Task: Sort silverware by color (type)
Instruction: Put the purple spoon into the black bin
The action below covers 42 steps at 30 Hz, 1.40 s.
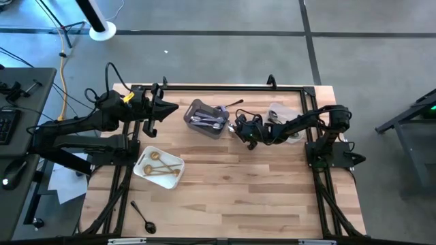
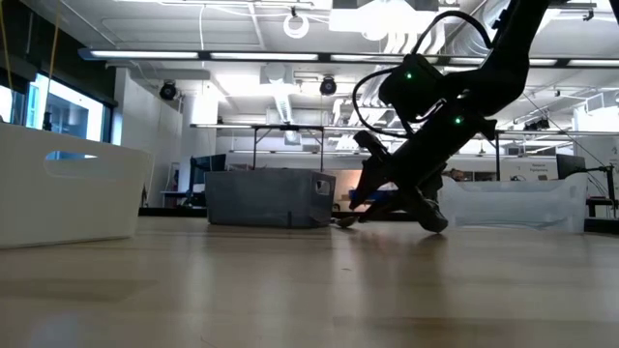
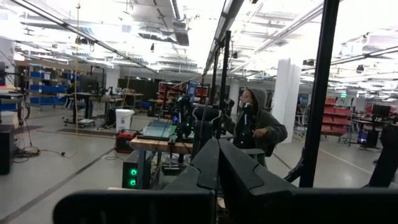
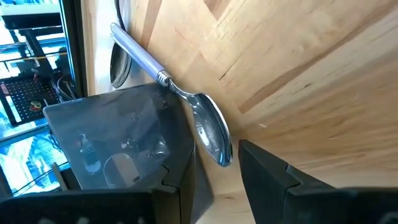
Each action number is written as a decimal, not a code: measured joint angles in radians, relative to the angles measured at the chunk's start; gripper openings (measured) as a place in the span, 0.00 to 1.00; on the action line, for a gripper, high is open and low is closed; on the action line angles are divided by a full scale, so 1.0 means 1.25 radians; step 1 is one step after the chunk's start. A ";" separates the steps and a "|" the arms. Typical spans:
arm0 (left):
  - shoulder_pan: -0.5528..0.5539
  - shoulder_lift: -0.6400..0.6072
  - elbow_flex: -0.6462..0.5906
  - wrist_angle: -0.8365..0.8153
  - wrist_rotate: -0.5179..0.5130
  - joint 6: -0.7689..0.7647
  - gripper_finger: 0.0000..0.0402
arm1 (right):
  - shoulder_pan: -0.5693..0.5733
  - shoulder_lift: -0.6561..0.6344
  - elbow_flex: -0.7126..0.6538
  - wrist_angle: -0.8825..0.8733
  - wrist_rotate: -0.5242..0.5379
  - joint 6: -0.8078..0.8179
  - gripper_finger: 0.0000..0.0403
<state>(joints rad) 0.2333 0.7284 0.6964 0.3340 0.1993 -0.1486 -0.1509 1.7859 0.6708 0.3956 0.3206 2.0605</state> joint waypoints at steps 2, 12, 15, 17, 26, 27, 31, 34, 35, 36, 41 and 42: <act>0.000 0.000 0.000 0.000 0.000 0.005 0.00 | 0.000 0.000 0.000 -0.004 0.000 0.001 0.27; 0.000 0.000 0.000 0.000 0.000 0.009 0.00 | -0.023 0.003 0.059 -0.116 -0.014 -0.043 0.27; 0.000 0.000 0.000 0.000 0.000 0.007 0.00 | -0.032 0.003 0.068 -0.119 -0.014 -0.057 0.27; 0.000 0.000 0.000 0.000 0.000 -0.004 0.00 | -0.037 0.003 0.068 -0.126 -0.021 -0.057 0.27; 0.000 0.000 0.000 0.000 0.000 -0.005 0.00 | -0.037 0.001 0.067 -0.160 -0.036 -0.035 0.27; 0.000 0.000 0.000 0.000 0.000 -0.005 0.00 | -0.038 0.001 0.067 -0.157 -0.035 -0.034 0.27; 0.000 0.000 0.000 0.001 0.000 -0.005 0.00 | -0.042 0.002 0.067 -0.150 -0.050 -0.036 0.27; 0.000 0.000 0.000 0.000 0.000 -0.005 0.00 | -0.042 0.010 0.070 -0.146 -0.049 -0.029 0.27; 0.000 0.000 0.000 0.000 0.000 -0.004 0.00 | -0.042 0.014 0.073 -0.145 -0.049 -0.028 0.27; 0.000 0.000 0.000 0.001 0.000 -0.004 0.00 | -0.041 0.021 0.080 -0.145 -0.049 -0.021 0.27; 0.000 0.000 0.000 0.000 0.000 -0.004 0.00 | -0.040 0.049 0.126 -0.160 -0.052 -0.019 0.27; 0.000 0.000 0.000 0.000 0.000 -0.005 0.00 | -0.040 0.052 0.131 -0.165 -0.052 -0.019 0.27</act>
<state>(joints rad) 0.2333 0.7282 0.6964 0.3344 0.1993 -0.1543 -0.2008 1.8510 0.8343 0.1897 0.2561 2.0371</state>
